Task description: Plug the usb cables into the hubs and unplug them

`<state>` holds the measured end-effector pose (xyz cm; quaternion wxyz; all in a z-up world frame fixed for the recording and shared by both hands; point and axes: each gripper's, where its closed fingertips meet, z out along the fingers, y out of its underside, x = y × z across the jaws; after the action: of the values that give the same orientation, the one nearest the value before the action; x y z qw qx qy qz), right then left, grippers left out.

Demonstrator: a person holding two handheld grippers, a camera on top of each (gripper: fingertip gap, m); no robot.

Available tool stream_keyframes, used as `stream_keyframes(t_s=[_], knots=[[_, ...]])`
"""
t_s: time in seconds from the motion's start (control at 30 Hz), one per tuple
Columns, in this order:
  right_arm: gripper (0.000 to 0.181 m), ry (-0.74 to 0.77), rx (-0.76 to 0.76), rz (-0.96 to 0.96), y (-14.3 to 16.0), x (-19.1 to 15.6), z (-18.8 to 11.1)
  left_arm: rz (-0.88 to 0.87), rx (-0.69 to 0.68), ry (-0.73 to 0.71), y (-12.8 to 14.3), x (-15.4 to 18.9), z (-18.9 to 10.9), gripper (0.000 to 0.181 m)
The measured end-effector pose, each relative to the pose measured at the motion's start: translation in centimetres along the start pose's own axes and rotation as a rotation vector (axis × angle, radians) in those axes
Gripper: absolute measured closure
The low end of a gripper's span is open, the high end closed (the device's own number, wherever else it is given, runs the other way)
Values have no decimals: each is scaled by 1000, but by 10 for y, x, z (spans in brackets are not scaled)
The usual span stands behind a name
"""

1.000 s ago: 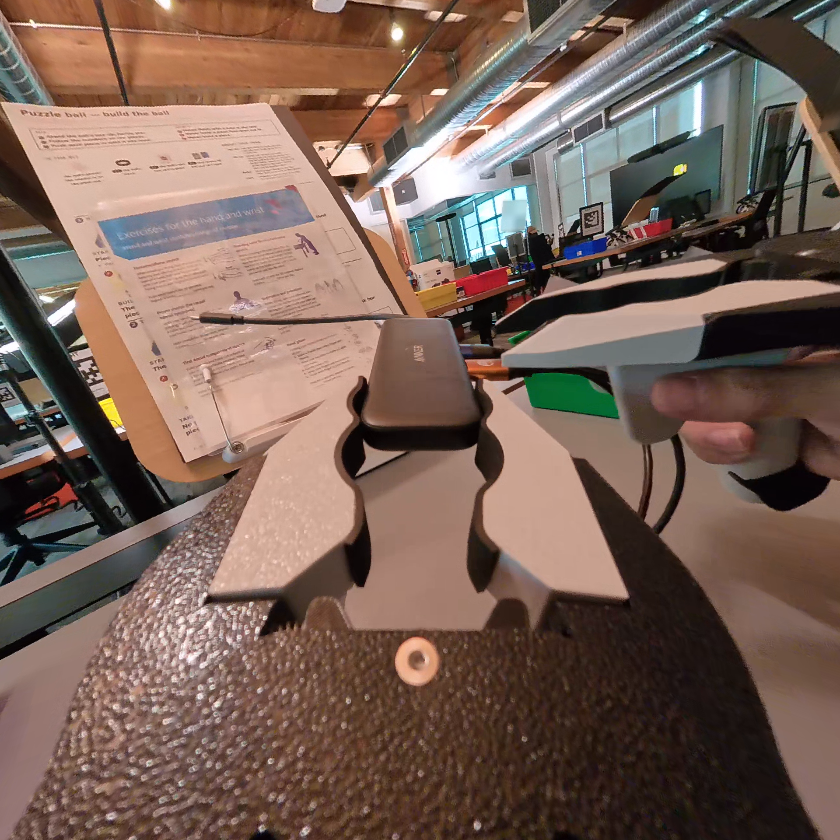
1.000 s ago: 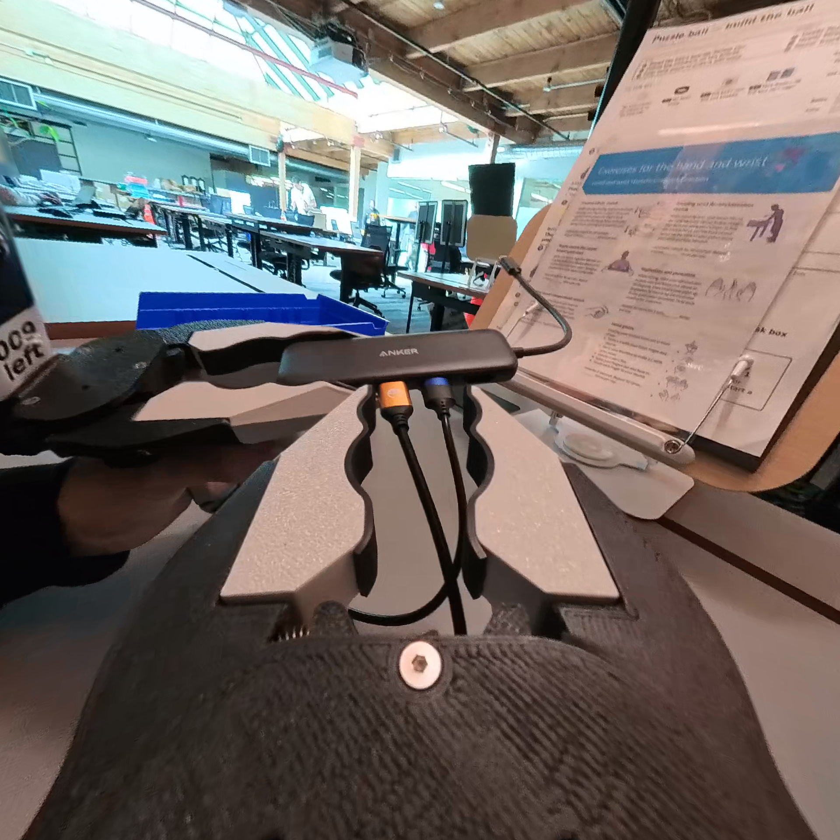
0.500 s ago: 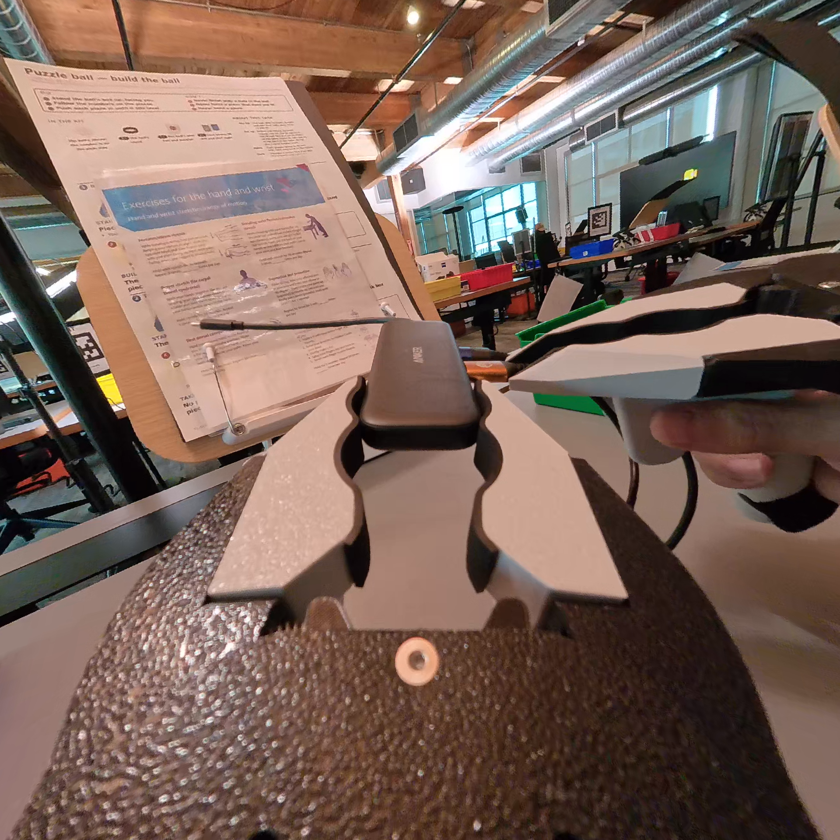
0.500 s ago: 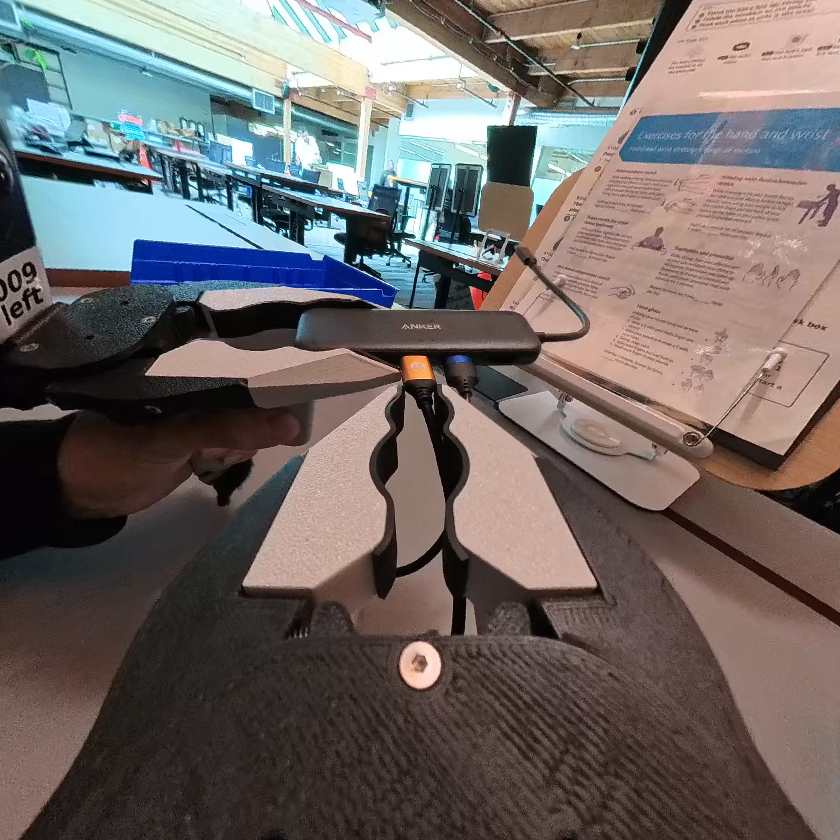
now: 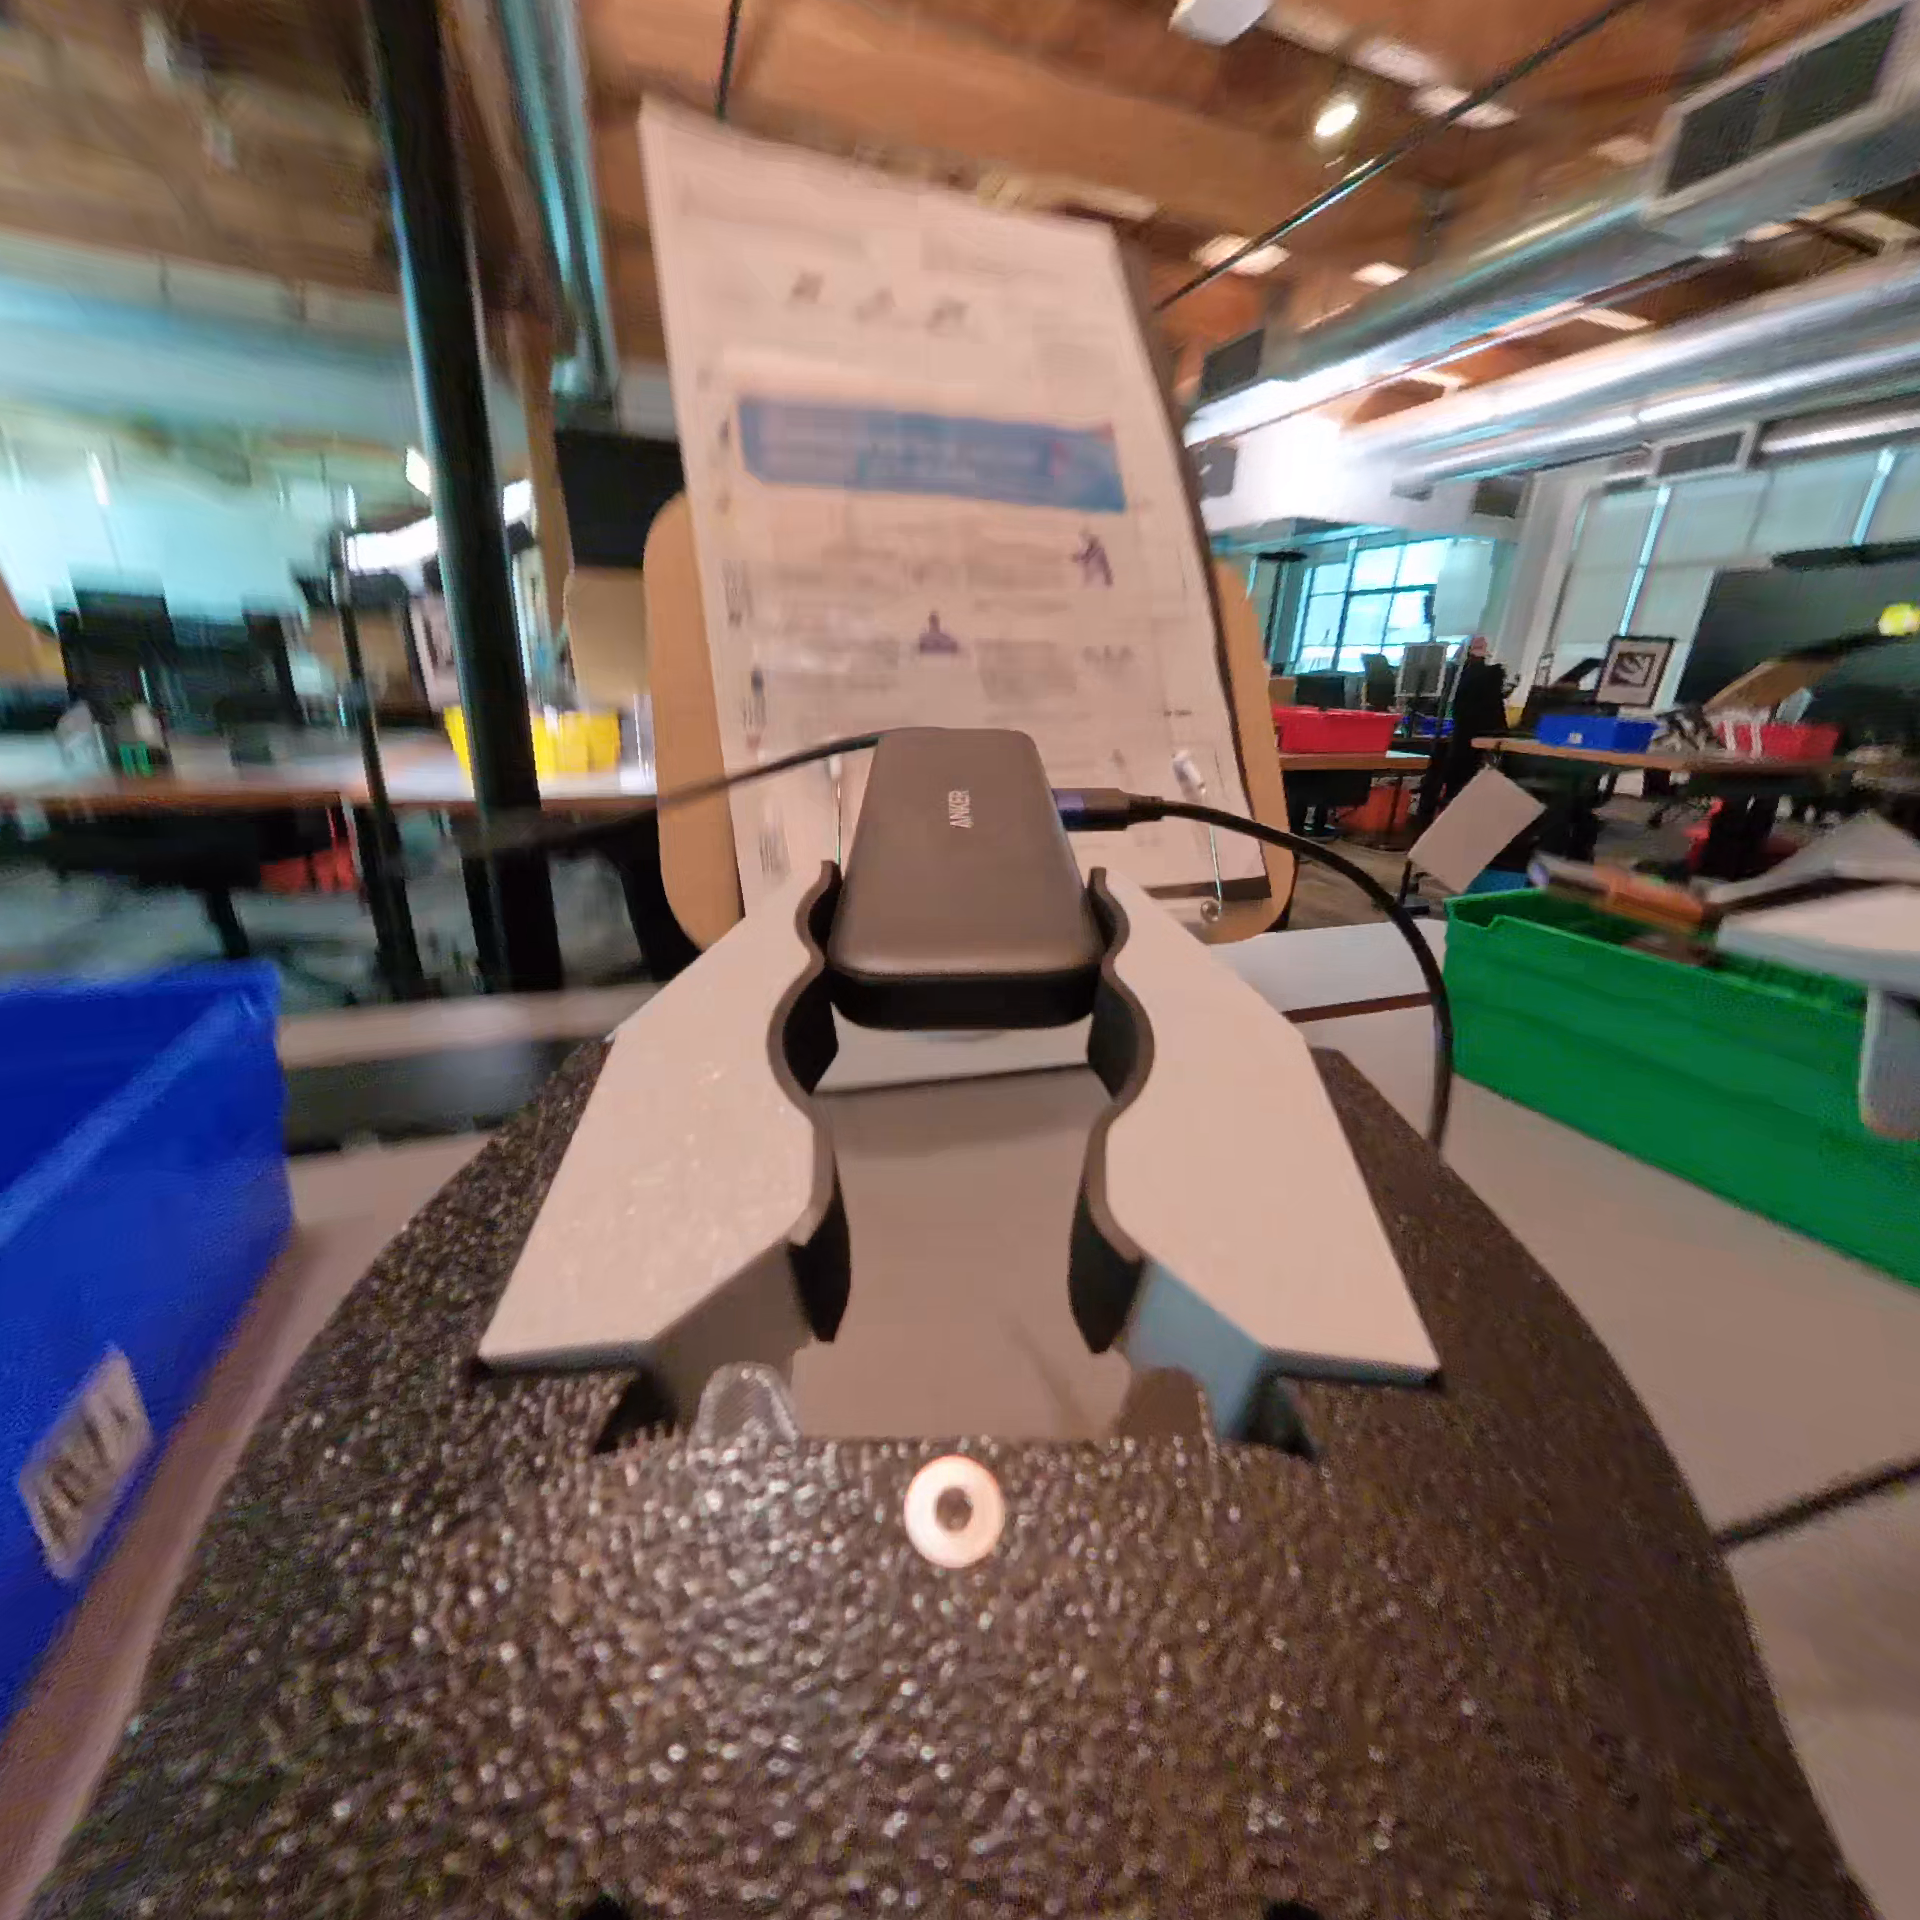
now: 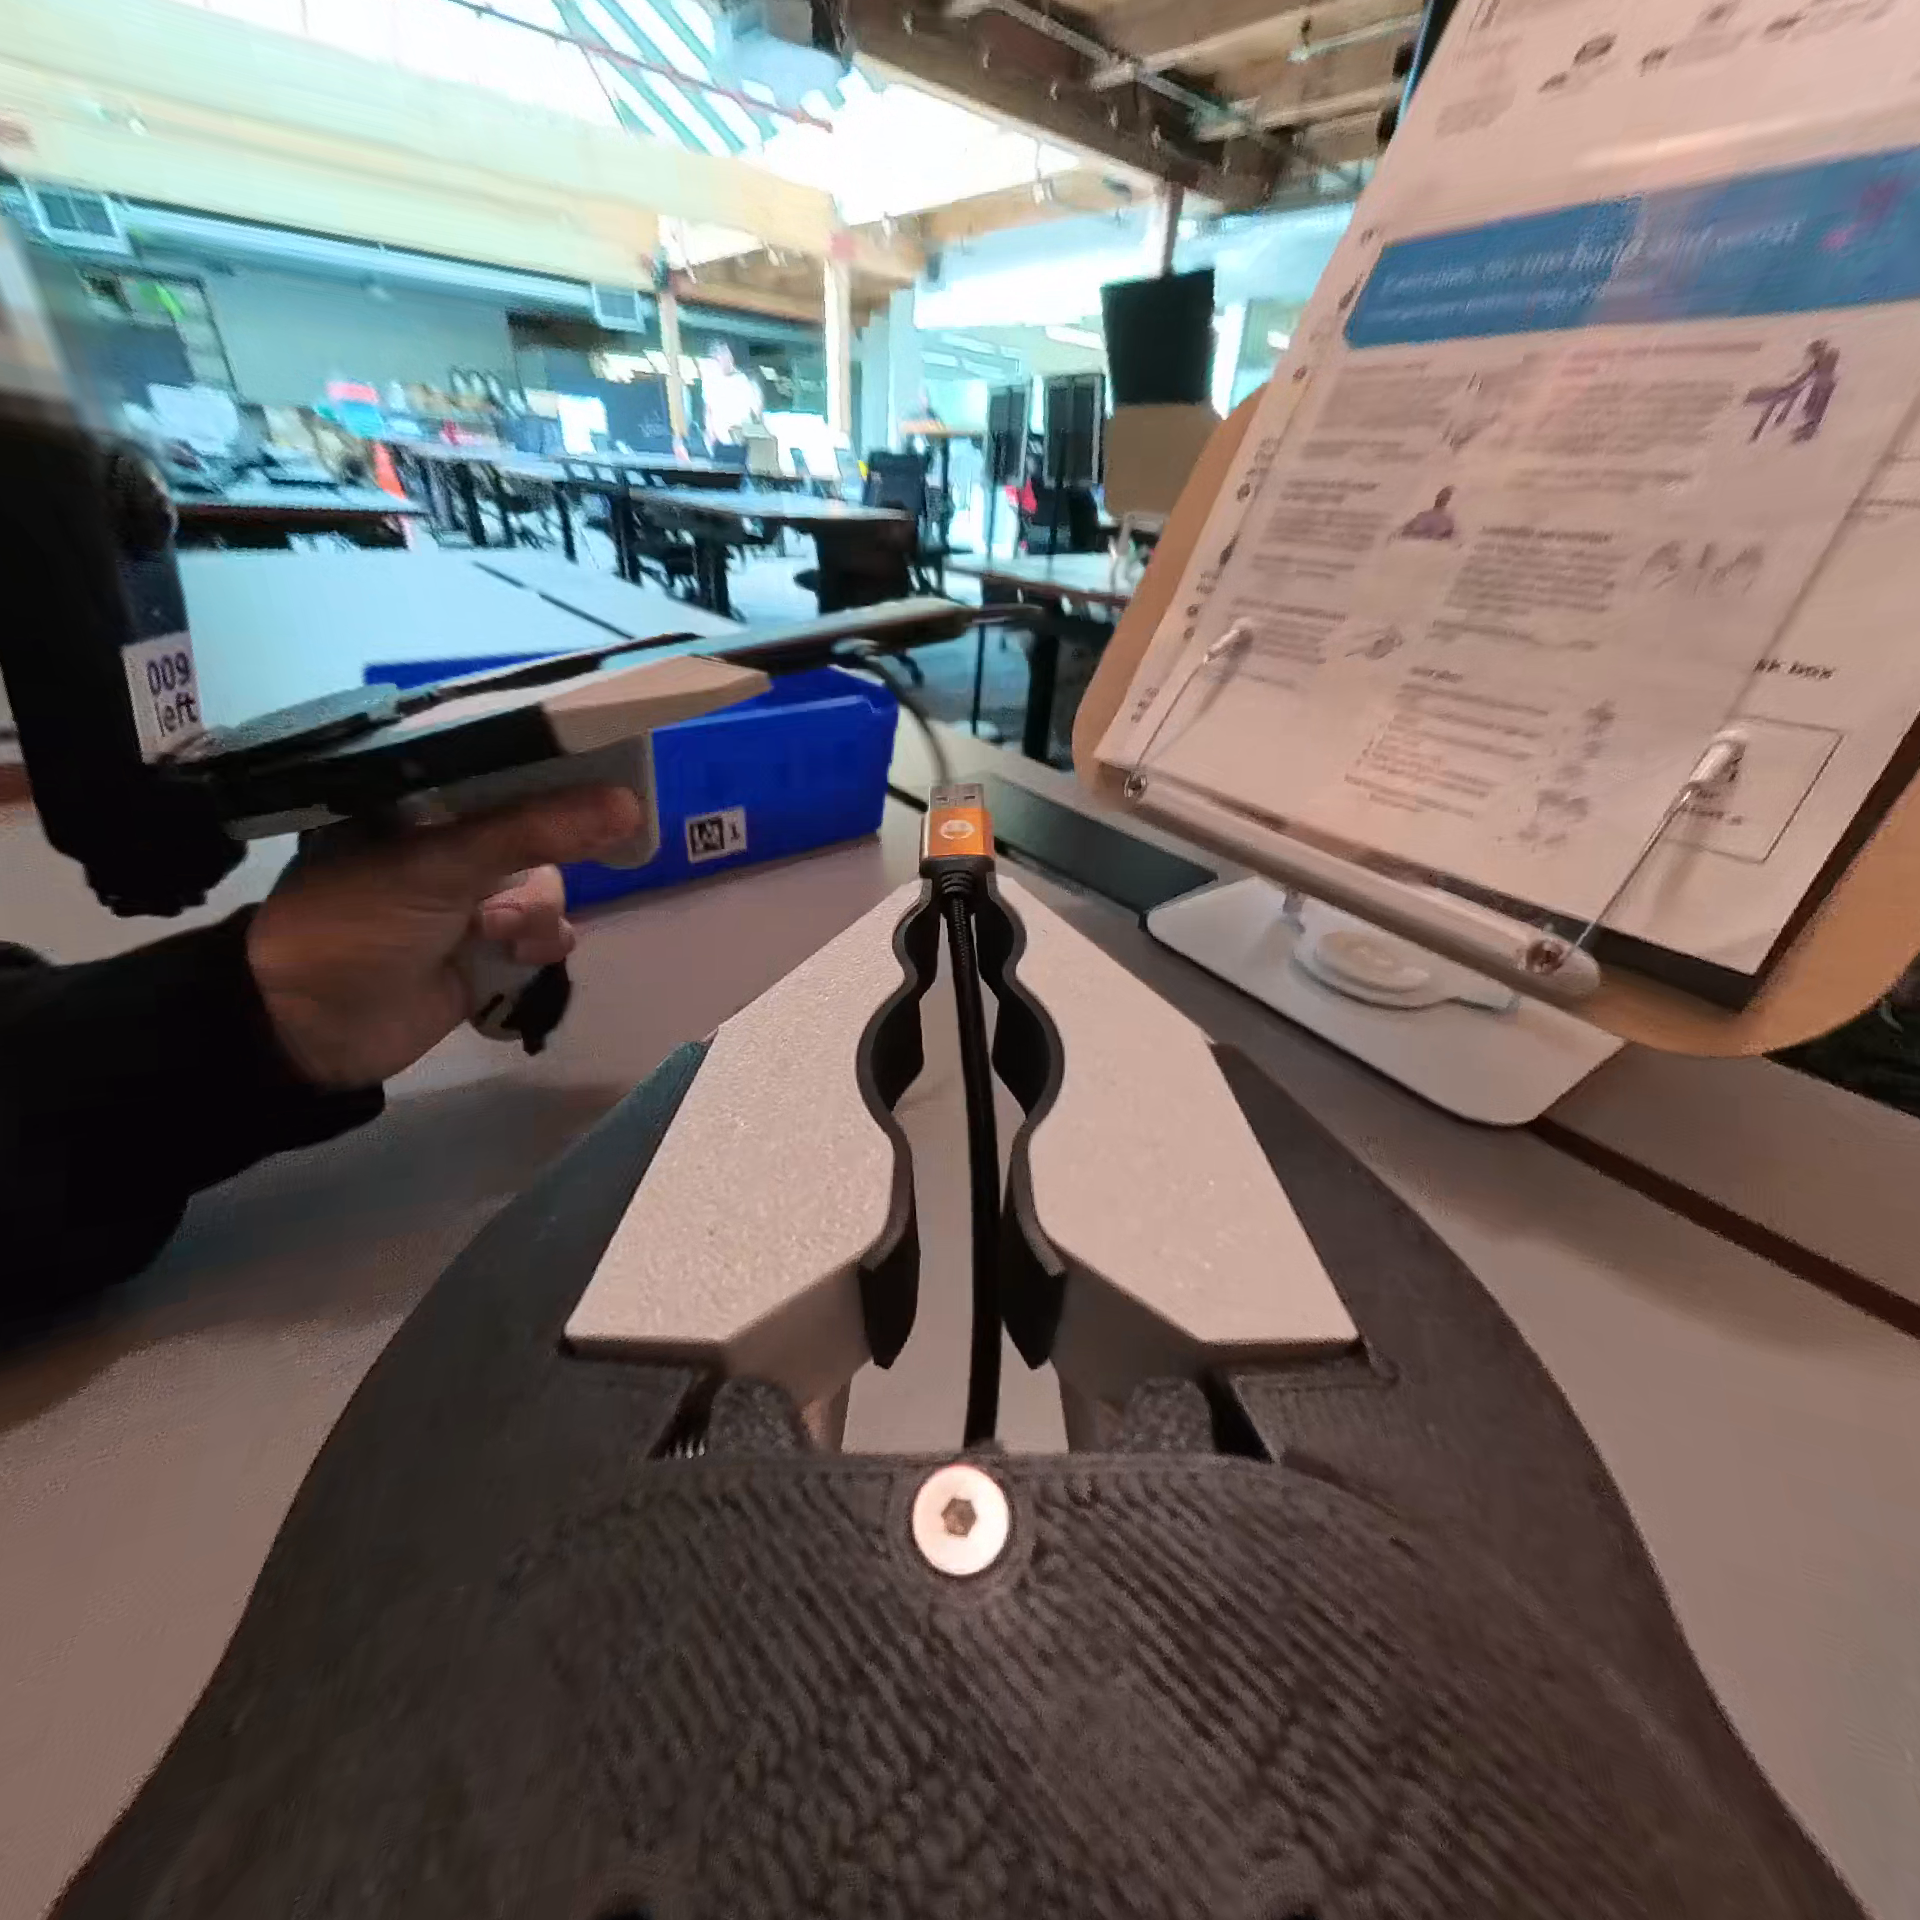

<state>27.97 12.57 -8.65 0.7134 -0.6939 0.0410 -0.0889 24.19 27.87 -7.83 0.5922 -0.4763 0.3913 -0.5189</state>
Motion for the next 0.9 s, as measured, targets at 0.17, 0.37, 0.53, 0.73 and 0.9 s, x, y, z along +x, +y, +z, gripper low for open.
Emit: stream_keyframes(t_s=[0.17, 0.37, 0.53, 0.73, 0.9], knots=[[175, -30, 113, -174, -42, 6, -34, 100, 36, 44, -9, 18, -5, 136], [176, 249, 183, -395, -135, 77, -133, 104, 12, 54, 0, 16, -4, 137], [175, 402, -12, -506, -144, 154, -185, 62, -13, 84, 6, 18, -1, 136], [176, 418, -69, -385, -89, 204, -206, 58, -7, 101, 6, 20, -1, 136], [175, 284, -387, -332, 17, 204, -189, 111, 2, 159, -5, 30, -5, 136]])
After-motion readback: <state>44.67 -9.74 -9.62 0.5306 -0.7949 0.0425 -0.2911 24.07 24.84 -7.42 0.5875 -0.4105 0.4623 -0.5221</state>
